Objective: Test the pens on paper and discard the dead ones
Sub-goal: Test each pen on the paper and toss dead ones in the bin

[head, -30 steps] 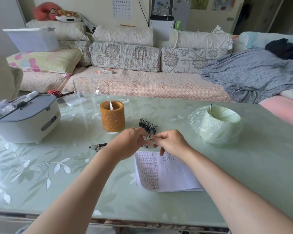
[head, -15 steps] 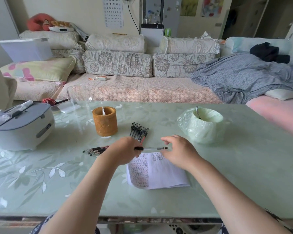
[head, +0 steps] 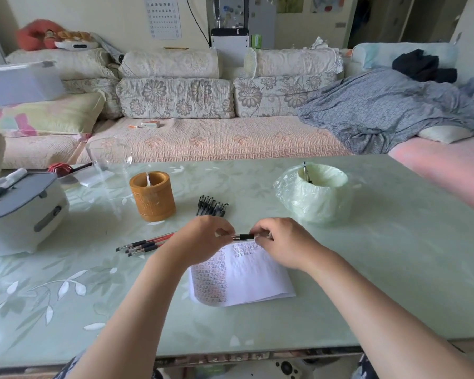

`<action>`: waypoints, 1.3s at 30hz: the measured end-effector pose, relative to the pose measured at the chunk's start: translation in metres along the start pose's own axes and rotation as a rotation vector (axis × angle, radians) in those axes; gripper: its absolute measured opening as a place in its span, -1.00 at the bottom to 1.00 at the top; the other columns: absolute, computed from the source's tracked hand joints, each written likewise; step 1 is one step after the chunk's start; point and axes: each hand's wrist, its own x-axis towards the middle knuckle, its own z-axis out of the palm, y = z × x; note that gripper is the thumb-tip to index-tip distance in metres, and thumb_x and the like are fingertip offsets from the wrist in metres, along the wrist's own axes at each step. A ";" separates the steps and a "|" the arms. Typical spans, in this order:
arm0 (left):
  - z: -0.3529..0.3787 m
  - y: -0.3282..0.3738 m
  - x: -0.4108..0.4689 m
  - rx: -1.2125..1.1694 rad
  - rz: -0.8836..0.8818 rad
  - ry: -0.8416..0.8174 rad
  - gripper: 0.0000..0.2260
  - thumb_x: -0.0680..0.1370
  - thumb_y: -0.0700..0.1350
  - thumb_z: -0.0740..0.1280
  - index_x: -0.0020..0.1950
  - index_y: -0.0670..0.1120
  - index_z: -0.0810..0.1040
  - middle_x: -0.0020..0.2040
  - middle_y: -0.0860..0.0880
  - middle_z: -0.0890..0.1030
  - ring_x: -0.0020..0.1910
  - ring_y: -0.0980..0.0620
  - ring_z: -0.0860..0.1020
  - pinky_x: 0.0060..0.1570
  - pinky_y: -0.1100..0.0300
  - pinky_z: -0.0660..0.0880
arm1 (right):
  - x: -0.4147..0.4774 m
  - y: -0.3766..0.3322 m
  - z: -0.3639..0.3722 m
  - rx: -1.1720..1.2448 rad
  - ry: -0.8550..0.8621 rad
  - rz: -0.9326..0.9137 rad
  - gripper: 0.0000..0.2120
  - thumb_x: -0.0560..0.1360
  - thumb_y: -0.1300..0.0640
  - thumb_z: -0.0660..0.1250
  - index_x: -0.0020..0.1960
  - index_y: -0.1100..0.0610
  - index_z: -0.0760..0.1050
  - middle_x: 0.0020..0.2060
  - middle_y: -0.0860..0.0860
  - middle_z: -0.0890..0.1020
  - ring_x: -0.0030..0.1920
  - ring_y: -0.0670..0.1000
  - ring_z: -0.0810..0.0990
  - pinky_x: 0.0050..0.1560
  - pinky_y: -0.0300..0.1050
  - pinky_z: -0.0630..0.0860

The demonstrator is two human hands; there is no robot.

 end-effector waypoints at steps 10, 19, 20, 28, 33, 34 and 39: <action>0.022 0.009 0.017 0.037 0.071 0.083 -0.92 0.49 -0.03 0.45 -0.04 0.09 0.62 -0.19 0.20 0.62 -0.28 0.32 0.51 -0.20 0.26 0.51 | 0.018 0.008 0.010 -0.085 -0.071 -0.084 -0.88 0.52 -0.02 0.26 -0.06 -0.05 0.57 -0.21 -0.11 0.62 -0.18 -0.01 0.55 -0.23 -0.13 0.40; 0.032 0.007 0.039 -0.006 0.075 0.049 -0.91 0.48 -0.01 0.47 -0.08 0.02 0.64 -0.20 0.13 0.66 -0.25 0.24 0.57 -0.24 0.34 0.49 | 0.026 0.022 0.015 -0.175 -0.051 -0.075 -0.70 0.61 -0.16 0.14 0.01 -0.06 0.59 -0.19 -0.06 0.63 -0.14 0.06 0.57 -0.18 -0.07 0.45; 0.032 0.006 0.041 -0.043 0.058 0.046 -0.92 0.47 -0.02 0.48 -0.10 0.03 0.64 -0.21 0.12 0.67 -0.24 0.23 0.59 -0.21 0.29 0.53 | 0.026 0.023 0.015 -0.168 -0.039 -0.066 -0.72 0.61 -0.15 0.14 0.03 -0.08 0.59 -0.21 -0.07 0.62 -0.15 0.06 0.56 -0.20 -0.08 0.43; 0.036 0.003 0.048 -0.142 0.029 -0.020 -0.89 0.44 -0.16 0.51 -0.12 0.01 0.63 -0.18 0.07 0.70 -0.20 0.21 0.65 -0.09 0.23 0.59 | 0.025 0.029 0.018 -0.210 -0.016 -0.035 -0.70 0.60 -0.18 0.15 -0.04 -0.09 0.60 -0.35 -0.09 0.56 -0.22 0.03 0.53 -0.31 -0.13 0.39; 0.038 -0.003 0.044 -0.179 0.025 -0.002 -0.89 0.45 -0.17 0.50 -0.10 0.00 0.64 -0.22 0.12 0.68 -0.24 0.29 0.61 -0.15 0.38 0.54 | 0.023 0.034 0.016 -0.127 -0.058 -0.029 -0.72 0.58 -0.25 0.15 0.11 -0.21 0.58 -0.22 -0.13 0.63 -0.13 -0.01 0.56 -0.14 -0.11 0.47; 0.041 -0.005 0.043 -0.156 0.034 0.004 -0.90 0.46 -0.16 0.48 -0.07 -0.01 0.63 -0.22 0.14 0.65 -0.22 0.25 0.60 -0.15 0.36 0.53 | 0.022 0.035 0.017 -0.113 -0.084 -0.011 -0.72 0.59 -0.23 0.15 0.14 -0.20 0.57 -0.20 -0.13 0.63 -0.09 0.00 0.57 -0.12 -0.11 0.47; 0.052 -0.025 0.036 0.062 0.052 0.026 -0.82 0.57 -0.15 0.28 0.13 0.05 0.55 -0.14 0.13 0.59 -0.23 0.12 0.56 -0.18 0.15 0.54 | 0.026 0.046 0.025 0.104 -0.089 0.065 -0.64 0.60 0.09 0.16 0.37 -0.13 0.38 -0.27 -0.14 0.53 -0.16 -0.09 0.52 -0.14 -0.30 0.38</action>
